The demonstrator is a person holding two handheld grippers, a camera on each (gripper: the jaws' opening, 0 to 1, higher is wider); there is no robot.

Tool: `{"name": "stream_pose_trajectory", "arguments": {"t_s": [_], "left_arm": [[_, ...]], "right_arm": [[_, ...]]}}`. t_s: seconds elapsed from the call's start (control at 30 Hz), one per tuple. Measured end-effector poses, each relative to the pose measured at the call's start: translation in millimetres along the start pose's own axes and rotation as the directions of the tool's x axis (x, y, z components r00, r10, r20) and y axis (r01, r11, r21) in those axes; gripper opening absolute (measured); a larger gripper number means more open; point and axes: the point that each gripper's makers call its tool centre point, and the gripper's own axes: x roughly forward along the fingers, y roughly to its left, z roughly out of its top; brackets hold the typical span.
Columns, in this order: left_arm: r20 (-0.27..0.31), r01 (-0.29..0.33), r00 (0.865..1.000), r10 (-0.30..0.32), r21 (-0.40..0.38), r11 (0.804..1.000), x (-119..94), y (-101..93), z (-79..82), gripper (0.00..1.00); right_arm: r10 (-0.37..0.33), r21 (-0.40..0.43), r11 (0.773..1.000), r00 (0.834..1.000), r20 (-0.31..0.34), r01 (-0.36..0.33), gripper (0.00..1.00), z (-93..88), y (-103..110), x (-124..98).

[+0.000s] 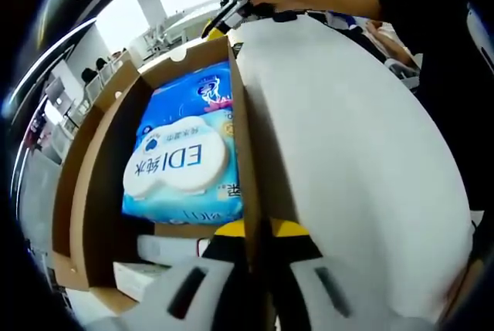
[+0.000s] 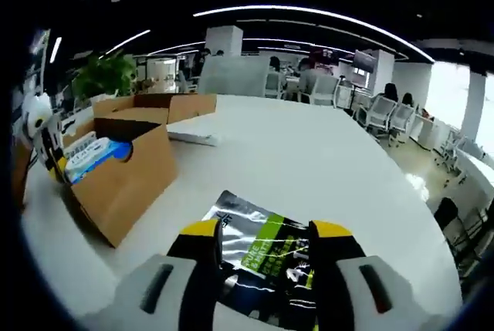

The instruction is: Operate the shoe box by opening the lid, removing the specified soft item, and placing it in the target area until the item is outside and the box remains undamaged.

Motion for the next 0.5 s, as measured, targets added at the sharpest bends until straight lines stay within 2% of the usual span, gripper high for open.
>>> {"name": "stream_pose_trajectory", "arguments": {"t_s": [0.13,0.17,0.2,0.23,0.27,0.3,0.33,0.43,0.47,0.5], "left_arm": [[-0.002,-0.001,1.000,0.001,0.003,1.000,-0.1,-3.3,-0.2,0.03],[-0.001,-0.001,1.000,0.001,0.002,1.000,-0.2,-3.9,-0.2,0.03],[0.000,-0.001,1.000,0.001,0.002,1.000,-0.2,-4.3,-0.2,0.03],[0.001,-0.001,1.000,0.001,0.003,1.000,-0.2,-4.9,-0.2,0.04],[0.001,-0.001,1.000,0.001,0.006,1.000,-0.3,-5.4,-0.3,0.04],[0.002,-0.001,1.000,0.001,0.006,1.000,-0.3,-5.5,-0.2,0.04],[0.001,-0.001,1.000,0.001,0.006,1.000,-0.3,-5.7,-0.3,0.04],[0.002,0.000,1.000,0.000,0.006,1.000,-0.2,-6.1,-0.4,0.04],[0.002,-0.001,1.000,0.001,0.006,1.000,-0.2,-6.5,0.0,0.04],[0.001,-0.001,1.000,0.001,0.006,1.000,-0.1,-6.6,0.0,0.04]], "right_arm": [[-0.099,0.132,0.987,0.994,0.038,0.093,0.54,-8.6,-2.2,2.7],[-0.122,0.184,0.977,0.990,0.069,0.108,0.54,-8.2,-2.8,4.3],[-0.173,0.198,0.968,0.981,0.089,0.153,0.55,-8.7,-8.5,4.3],[-0.170,0.127,0.979,0.984,0.062,0.161,0.58,-14.0,-7.1,7.4],[-0.182,0.123,0.976,0.983,0.024,0.178,0.62,-22.0,-5.6,10.8],[-0.185,0.128,0.975,0.982,0.023,0.181,0.65,-22.7,-5.4,11.5],[-0.183,0.129,0.976,0.983,0.030,0.178,0.65,-23.9,-4.1,13.9],[-0.180,0.116,0.977,0.984,-0.008,0.180,0.64,-35.0,-3.7,18.3],[-0.178,0.176,0.969,0.984,0.000,0.175,0.64,-38.0,-3.7,20.8],[-0.178,0.154,0.972,0.984,0.005,0.175,0.64,-37.6,-6.1,20.6]]}}
